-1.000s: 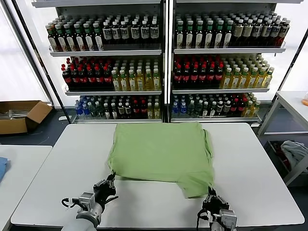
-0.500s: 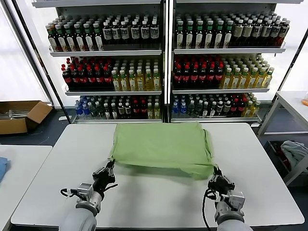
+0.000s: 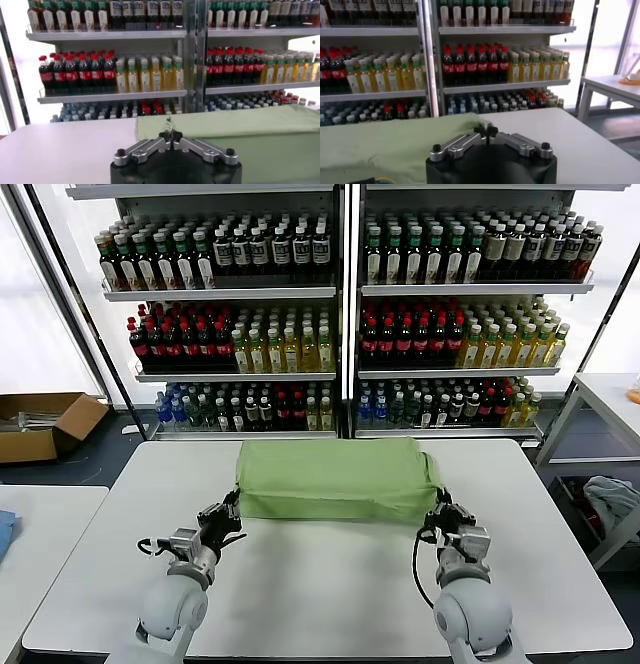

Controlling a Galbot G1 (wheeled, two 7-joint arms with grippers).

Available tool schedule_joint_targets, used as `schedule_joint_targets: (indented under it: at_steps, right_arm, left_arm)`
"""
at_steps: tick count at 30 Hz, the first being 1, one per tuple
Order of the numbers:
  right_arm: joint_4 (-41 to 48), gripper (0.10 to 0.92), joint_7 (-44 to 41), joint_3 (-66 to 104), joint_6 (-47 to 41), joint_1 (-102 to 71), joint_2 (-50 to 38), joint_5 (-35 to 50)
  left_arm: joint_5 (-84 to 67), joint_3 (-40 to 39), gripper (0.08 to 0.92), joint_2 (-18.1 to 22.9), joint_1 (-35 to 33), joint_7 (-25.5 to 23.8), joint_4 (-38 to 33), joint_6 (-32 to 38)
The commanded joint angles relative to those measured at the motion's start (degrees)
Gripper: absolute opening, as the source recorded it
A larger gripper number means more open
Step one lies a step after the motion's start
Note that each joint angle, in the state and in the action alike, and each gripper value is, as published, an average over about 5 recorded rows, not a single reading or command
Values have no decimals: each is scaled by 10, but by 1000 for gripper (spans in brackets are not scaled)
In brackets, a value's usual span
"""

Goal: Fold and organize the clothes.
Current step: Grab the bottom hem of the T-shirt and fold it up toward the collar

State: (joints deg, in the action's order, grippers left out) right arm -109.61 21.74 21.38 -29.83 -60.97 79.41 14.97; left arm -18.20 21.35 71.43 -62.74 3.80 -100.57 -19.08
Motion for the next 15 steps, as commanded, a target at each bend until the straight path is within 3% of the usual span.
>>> schedule_joint_targets:
  at_steps: [1, 15]
  right_arm:
    - [120, 108, -4, -9, 4, 119, 1, -1]
    - [230, 108, -11, -36, 6, 179, 21, -6]
  left_arm:
    - [-9, -39, 85, -4, 142, -2, 153, 3]
    - [-24, -66, 85, -11, 209, -11, 252, 1]
